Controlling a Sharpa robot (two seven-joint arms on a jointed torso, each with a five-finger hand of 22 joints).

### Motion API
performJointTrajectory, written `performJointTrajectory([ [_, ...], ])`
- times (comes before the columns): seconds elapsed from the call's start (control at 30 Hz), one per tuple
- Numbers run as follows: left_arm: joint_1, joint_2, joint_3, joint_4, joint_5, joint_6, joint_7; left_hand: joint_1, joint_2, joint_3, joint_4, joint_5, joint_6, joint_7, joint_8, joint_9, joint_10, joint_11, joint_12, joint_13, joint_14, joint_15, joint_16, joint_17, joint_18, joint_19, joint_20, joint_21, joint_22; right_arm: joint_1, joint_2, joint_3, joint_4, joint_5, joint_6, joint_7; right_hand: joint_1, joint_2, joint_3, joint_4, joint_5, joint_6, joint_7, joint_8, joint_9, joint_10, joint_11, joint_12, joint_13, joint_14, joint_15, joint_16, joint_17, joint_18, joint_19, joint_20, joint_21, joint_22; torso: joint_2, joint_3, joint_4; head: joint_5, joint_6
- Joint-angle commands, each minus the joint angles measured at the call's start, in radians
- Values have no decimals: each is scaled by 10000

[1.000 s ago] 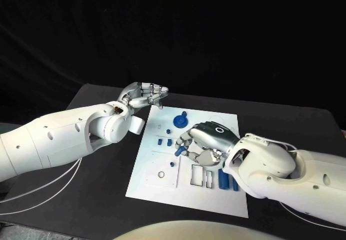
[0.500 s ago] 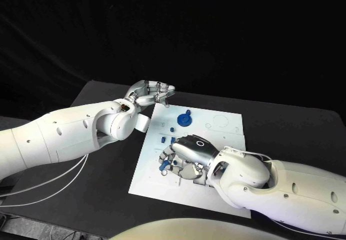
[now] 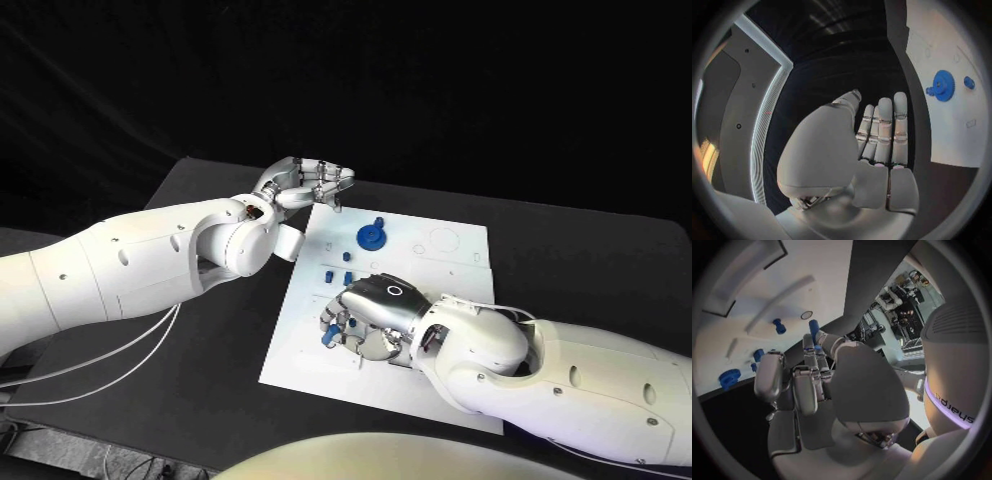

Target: Assemble the parts on the task board

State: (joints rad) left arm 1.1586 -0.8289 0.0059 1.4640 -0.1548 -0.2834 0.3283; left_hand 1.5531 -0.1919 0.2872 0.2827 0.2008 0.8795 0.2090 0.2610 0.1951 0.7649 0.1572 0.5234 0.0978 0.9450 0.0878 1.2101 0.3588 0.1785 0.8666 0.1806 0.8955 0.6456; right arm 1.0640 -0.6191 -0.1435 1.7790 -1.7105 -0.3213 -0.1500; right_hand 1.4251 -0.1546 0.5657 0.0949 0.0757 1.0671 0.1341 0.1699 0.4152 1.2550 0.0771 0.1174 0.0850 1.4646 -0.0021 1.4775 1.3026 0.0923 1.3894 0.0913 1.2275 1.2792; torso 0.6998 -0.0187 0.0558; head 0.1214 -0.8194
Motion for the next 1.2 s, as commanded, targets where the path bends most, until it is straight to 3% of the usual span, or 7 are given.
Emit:
performJointTrajectory([
  [0.03, 4, 25, 5, 18, 46, 163, 36, 104, 9, 49, 27, -10, -74, 12, 62, -17, -98, 0, 34, -11, -51, -17, -8, -14, 49, 47, 12, -51, -11, -17, 52, -9, -63, -479, 383, -298, -119, 40, 65, 4, 78, 3, 41, 28, 368, 74, -90, -57, 10, 545, -63, 25, -13, -82, -8, 26, -35, 5, 3, -2, -1, 5, -7],
  [0.47, 4, 15, 5, 19, 46, 164, 23, 97, 4, 51, 31, -11, -86, 18, 64, -19, -106, 3, 43, -11, -54, -15, -6, -17, 49, 47, 13, -53, -11, -41, 224, -40, -233, -919, 889, -671, -162, 21, 71, -2, 99, 2, 38, 34, 376, 89, -92, -66, 17, 541, -62, 18, -35, -74, -27, 28, -69, -19, 1, -3, 2, 0, -22],
  [0.93, 4, 6, 5, 16, 46, 160, 15, 97, 4, 51, 31, -11, -86, 18, 64, -19, -106, 3, 43, -11, -54, -15, -6, -17, 49, 47, 13, -53, -11, -66, 353, -64, -220, -1017, 1089, -672, -367, -109, 42, 1, 142, -51, 44, 24, 387, 92, -83, -127, 34, 532, -56, 10, -62, -67, -51, 35, -107, -31, -5, -6, 1, -1, -36],
  [1.1, 4, 9, 5, 12, 46, 161, 13, 97, 4, 51, 31, -11, -86, 18, 64, -19, -106, 3, 43, -11, -54, -15, -6, -17, 49, 47, 13, -53, -11, -79, 429, -87, -258, -926, 994, -602, -1223, -737, -397, 362, 446, -825, 338, -430, 196, -437, 197, -494, -30, 520, 173, 18, -74, -50, -140, 202, -288, -128, -6, -8, 3, 2, -28],
  [1.2, 4, 9, 5, 10, 46, 162, 9, 97, 4, 51, 31, -11, -86, 18, 64, -19, -106, 3, 43, -11, -54, -15, -6, -17, 49, 47, 13, -53, -11, -87, 442, -96, -262, -896, 867, -585, -1476, -937, -864, 542, 357, -1353, 284, -730, 68, -748, 193, -472, -42, 506, 187, 27, -80, -13, -185, 261, -403, -189, -7, -6, 6, -3, -21],
])
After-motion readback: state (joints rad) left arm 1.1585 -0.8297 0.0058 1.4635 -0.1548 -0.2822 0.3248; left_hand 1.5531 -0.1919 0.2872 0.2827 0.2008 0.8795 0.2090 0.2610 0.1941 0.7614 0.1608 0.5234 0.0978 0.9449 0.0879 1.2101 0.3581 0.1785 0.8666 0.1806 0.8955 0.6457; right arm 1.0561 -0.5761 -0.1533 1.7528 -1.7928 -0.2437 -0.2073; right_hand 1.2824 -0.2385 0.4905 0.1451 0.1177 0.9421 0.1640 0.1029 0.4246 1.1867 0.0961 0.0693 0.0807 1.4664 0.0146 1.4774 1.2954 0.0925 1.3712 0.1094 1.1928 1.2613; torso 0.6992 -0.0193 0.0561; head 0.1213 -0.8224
